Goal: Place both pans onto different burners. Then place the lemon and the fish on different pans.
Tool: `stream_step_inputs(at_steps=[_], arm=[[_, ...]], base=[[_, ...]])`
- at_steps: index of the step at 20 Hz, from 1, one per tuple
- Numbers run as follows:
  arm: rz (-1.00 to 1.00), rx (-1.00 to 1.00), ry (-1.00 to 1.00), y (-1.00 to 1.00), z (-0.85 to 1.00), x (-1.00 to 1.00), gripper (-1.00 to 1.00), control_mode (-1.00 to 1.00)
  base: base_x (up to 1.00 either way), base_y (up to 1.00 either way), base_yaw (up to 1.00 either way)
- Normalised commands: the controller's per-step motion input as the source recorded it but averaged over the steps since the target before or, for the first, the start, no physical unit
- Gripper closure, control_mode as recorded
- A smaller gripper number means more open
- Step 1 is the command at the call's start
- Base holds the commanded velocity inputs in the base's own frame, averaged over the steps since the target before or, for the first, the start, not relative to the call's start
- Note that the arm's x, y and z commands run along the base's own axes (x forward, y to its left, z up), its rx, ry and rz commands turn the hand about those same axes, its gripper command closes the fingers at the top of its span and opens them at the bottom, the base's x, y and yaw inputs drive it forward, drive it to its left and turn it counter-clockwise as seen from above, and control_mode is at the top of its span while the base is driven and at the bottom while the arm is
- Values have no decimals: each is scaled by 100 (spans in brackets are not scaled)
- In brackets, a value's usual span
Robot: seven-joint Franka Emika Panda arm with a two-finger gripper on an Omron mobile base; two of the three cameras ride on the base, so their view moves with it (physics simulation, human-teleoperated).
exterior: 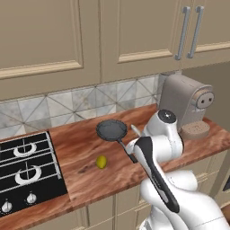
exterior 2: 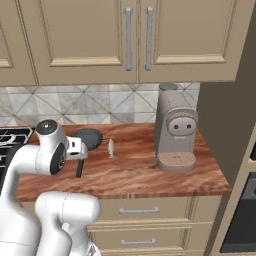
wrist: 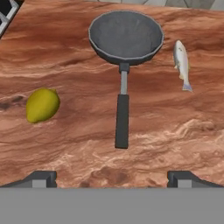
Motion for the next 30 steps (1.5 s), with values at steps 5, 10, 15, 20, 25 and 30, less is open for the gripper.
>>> stream_step_inputs(at_steps=[5, 10, 15, 20, 25, 30], arm=[[0, 0, 0, 0, -20, 9, -100, -100], [0, 0, 0, 0, -20, 13, -100, -100], [0, 1, 0, 0, -13, 24, -100, -100], [0, 1, 0, 4, -9, 26, -100, -100], [0, 0, 0, 0, -20, 24, -100, -100], [0, 0, 1, 5, -29, 27, -100, -100]], base=[[0, 0, 0], [0, 0, 0], [0, 0, 0], [0, 0, 0], [0, 0, 0], [0, 0, 0]])
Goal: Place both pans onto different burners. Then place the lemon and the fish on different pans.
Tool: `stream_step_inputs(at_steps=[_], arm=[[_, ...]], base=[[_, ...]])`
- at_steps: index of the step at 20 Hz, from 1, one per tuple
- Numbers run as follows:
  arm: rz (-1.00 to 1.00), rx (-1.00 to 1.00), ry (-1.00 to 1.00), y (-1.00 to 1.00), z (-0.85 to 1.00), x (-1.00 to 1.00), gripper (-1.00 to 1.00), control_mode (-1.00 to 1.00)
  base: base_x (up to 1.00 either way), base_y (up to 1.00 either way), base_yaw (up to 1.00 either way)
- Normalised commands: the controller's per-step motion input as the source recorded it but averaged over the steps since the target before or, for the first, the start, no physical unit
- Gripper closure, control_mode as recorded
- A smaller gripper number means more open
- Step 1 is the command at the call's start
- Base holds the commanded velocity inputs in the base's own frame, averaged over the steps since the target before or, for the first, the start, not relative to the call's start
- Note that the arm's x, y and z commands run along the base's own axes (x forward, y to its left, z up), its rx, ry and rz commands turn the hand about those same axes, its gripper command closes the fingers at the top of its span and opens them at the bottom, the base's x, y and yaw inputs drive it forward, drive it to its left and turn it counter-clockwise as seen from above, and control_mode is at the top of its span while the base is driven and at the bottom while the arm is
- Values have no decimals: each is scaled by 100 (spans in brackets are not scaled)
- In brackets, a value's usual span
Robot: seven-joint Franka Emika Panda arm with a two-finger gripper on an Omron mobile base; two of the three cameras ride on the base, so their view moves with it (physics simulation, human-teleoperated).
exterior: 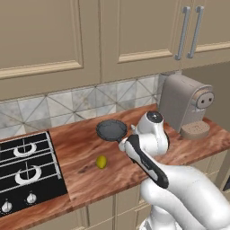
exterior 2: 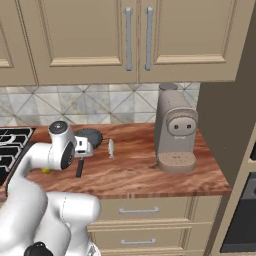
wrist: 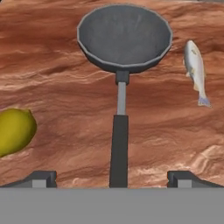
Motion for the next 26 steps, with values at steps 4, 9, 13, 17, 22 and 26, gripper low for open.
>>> stream_step_inputs(at_steps=[4, 9, 13, 17, 22, 26], arm=[[0, 0, 2, 3, -36, 18, -100, -100], [0, 0, 3, 0, -40, 17, -100, -100], [0, 0, 1, 0, -37, 10, -100, -100], [0, 0, 0, 0, -35, 3, -100, -100], [0, 0, 0, 0, -34, 3, -100, -100], [0, 0, 0, 0, -30, 7, -100, -100]], base=[[0, 0, 0], [0, 0, 0], [0, 0, 0], [0, 0, 0], [0, 0, 0], [0, 0, 0]])
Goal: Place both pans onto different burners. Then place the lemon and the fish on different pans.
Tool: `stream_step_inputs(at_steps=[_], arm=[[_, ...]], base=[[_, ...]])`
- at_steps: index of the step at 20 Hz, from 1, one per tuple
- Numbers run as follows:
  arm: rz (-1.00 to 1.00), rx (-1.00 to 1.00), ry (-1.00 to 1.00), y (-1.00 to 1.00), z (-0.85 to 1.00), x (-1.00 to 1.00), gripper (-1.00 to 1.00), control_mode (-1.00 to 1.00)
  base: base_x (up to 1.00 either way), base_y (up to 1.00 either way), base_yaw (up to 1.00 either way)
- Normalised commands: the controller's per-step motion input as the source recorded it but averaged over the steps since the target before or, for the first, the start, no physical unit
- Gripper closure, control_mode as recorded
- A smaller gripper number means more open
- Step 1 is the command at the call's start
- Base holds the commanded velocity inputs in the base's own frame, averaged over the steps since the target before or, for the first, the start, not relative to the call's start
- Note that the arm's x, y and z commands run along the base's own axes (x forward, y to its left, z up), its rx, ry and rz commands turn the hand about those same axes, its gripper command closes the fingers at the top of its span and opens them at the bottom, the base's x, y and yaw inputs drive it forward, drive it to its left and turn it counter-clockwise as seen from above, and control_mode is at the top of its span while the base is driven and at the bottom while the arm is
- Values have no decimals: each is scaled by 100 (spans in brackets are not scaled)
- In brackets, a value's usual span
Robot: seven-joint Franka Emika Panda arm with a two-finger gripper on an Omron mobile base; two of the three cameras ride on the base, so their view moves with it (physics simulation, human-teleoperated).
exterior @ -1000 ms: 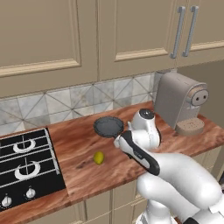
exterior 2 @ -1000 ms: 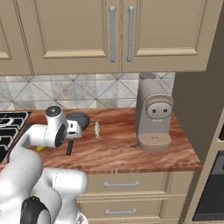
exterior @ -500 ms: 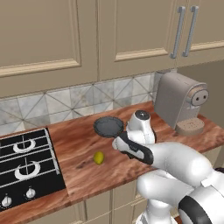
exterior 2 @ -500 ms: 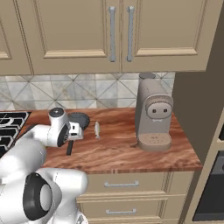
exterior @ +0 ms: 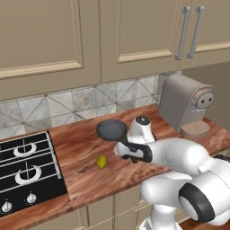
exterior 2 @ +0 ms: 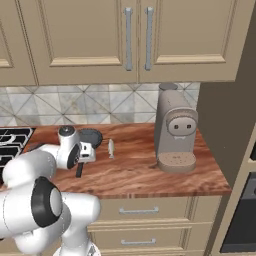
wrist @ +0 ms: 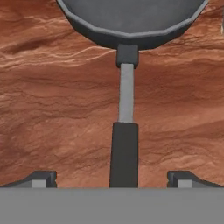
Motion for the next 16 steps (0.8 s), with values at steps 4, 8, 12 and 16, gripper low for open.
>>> stream_step_inputs(at_steps=[4, 8, 12, 16], arm=[[0, 0, 0, 0, -31, 12, -100, -100], [0, 0, 0, 0, -28, 12, -100, -100], [0, 0, 0, 0, -26, 13, -100, -100], [0, 0, 0, 0, -27, 14, 100, -100]], base=[[0, 0, 0], [0, 0, 0], [0, 0, 0], [0, 0, 0]])
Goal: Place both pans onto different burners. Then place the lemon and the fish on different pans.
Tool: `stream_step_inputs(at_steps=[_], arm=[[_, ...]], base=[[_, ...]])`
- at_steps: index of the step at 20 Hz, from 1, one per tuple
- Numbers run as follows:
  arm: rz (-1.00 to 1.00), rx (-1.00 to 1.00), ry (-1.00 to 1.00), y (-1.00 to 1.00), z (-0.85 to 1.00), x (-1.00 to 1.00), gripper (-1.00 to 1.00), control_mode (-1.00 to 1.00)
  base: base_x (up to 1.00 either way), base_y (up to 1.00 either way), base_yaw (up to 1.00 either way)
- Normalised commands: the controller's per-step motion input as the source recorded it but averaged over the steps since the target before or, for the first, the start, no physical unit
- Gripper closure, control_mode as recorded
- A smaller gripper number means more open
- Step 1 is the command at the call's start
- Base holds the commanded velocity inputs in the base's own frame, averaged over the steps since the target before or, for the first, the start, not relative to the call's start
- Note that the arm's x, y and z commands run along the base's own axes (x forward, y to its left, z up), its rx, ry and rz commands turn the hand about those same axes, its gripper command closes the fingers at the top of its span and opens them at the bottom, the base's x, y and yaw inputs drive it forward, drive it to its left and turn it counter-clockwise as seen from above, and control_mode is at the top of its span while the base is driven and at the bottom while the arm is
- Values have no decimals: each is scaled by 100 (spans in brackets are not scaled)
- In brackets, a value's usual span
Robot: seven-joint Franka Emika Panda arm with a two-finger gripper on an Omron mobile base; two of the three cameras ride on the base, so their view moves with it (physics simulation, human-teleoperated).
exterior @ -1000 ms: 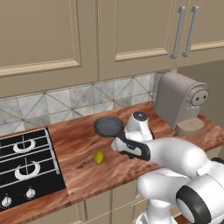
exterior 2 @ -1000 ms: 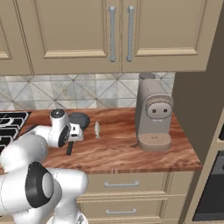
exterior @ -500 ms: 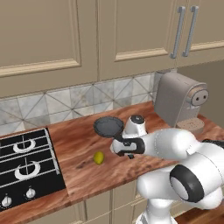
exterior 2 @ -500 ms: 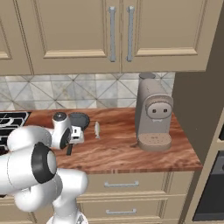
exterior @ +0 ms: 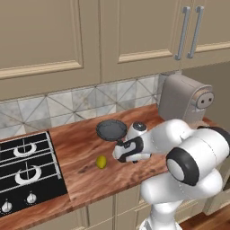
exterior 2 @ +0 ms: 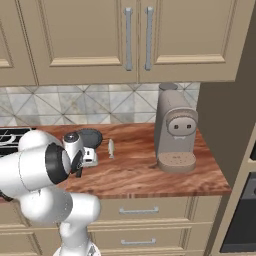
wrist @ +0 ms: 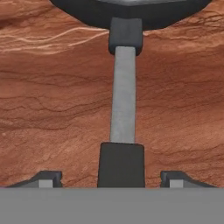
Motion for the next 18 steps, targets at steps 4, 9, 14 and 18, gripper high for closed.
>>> stream_step_inputs(at_steps=[4, 9, 14, 18], arm=[[0, 1, 0, -5, -15, 6, 100, -100], [7, 7, -5, -8, 16, -16, 100, -100], [12, 4, -7, 0, 31, -43, 100, -100], [13, 3, -1, 0, 60, -49, 100, -100]], base=[[0, 0, 0], [0, 0, 0], [0, 0, 0], [0, 0, 0]])
